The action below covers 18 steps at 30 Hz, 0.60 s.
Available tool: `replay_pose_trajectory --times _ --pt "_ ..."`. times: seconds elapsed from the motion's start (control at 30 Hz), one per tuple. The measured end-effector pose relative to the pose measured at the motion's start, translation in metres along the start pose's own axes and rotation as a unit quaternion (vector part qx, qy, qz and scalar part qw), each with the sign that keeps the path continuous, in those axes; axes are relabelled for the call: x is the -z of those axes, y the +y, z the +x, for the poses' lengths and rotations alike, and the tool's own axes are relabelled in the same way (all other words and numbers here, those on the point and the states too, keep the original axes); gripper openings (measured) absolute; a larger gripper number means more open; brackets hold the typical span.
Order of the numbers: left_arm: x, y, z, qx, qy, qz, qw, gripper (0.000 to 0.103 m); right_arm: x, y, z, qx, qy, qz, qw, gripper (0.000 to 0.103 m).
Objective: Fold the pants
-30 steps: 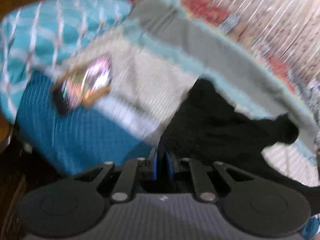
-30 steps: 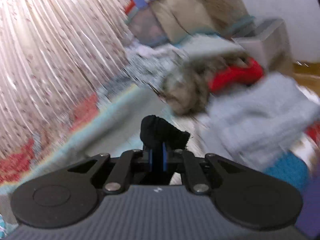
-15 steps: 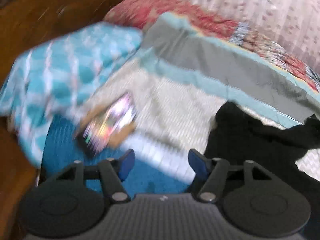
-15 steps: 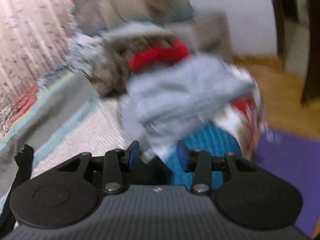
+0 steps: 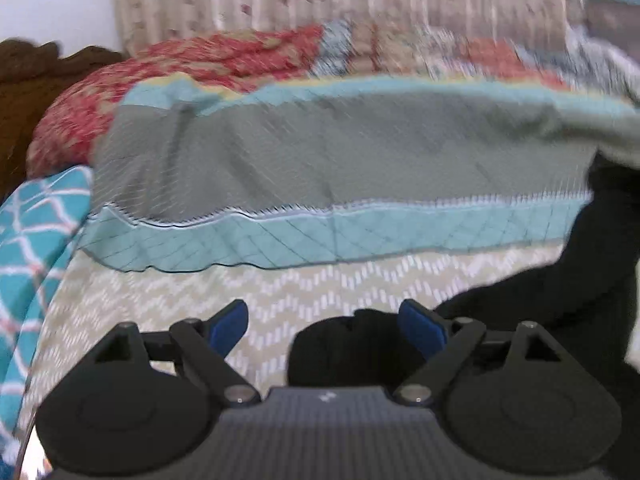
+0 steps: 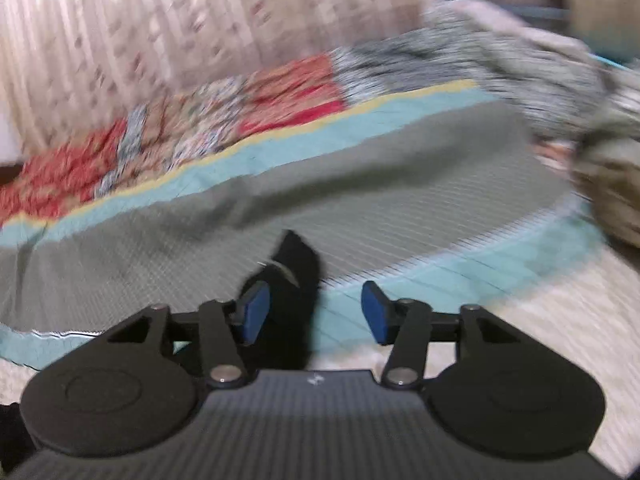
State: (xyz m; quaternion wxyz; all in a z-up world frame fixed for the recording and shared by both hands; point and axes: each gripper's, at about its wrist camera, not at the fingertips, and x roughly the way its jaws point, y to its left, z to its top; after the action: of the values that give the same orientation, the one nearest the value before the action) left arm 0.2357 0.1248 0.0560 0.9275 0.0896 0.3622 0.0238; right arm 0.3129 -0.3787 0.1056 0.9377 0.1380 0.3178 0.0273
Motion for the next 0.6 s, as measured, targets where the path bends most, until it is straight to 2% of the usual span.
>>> replay_pose_trajectory --times 0.07,0.1,0.13,0.17,0.2,0.23,0.27,0.3,0.33,0.37,0.4,0.47,0.53,0.57,0.6 --pt "0.003 -0.009 0.017 -0.002 0.019 0.019 0.9996 0.081 -0.012 0.025 0.049 -0.012 0.038 -0.026 0.999 0.063" --pt "0.006 -0.013 0.026 -0.003 0.033 0.026 0.9991 0.072 -0.013 0.038 0.068 -0.010 0.055 -0.040 0.998 0.066" --pt "0.009 -0.014 0.032 -0.003 0.047 0.028 0.9985 0.051 -0.013 0.049 0.088 -0.004 0.072 -0.058 0.996 0.070" --pt "0.011 -0.015 0.039 -0.003 0.063 0.027 0.9976 0.038 -0.009 0.057 0.106 0.000 0.093 -0.082 0.992 0.076" --pt "0.013 -0.015 0.044 -0.002 0.077 0.022 0.9968 0.020 -0.002 0.065 0.121 0.010 0.108 -0.111 0.988 0.074" --pt "0.013 -0.015 0.047 -0.003 0.078 0.015 0.9968 0.018 0.007 0.071 0.134 0.032 0.114 -0.149 0.982 0.065" --pt "0.012 -0.014 0.045 -0.007 0.071 0.012 0.9974 0.017 0.016 0.073 0.141 0.061 0.115 -0.185 0.974 0.020" --pt "0.011 -0.012 0.039 -0.013 0.060 0.009 0.9981 0.016 0.016 0.070 0.142 0.074 0.110 -0.194 0.972 0.015" --pt "0.009 -0.008 0.032 -0.019 0.048 0.002 0.9986 0.015 0.010 0.057 0.132 0.062 0.087 -0.156 0.982 0.015" --pt "0.004 0.000 0.026 -0.020 0.037 -0.009 0.9991 0.015 0.002 0.031 0.114 0.048 0.048 -0.089 0.994 0.015" --pt "0.001 0.008 0.018 -0.015 0.022 -0.030 0.9992 0.015 -0.006 0.007 0.095 0.046 0.010 -0.026 0.999 0.015" --pt "-0.003 0.020 0.005 -0.007 0.002 -0.065 0.9979 0.015 -0.012 -0.049 0.059 0.040 -0.040 0.087 0.995 0.016" --pt "-0.001 0.026 -0.004 -0.016 -0.005 -0.079 0.9967 0.015 -0.004 -0.102 0.029 0.065 -0.054 0.161 0.983 0.020" --pt "-0.003 0.028 -0.003 -0.012 -0.005 -0.084 0.9964 0.015 0.003 -0.125 0.016 0.091 -0.054 0.186 0.977 0.031" --pt "-0.001 0.030 -0.004 -0.006 -0.003 -0.089 0.9960 0.015 0.011 -0.143 0.007 0.123 -0.049 0.200 0.971 0.046"
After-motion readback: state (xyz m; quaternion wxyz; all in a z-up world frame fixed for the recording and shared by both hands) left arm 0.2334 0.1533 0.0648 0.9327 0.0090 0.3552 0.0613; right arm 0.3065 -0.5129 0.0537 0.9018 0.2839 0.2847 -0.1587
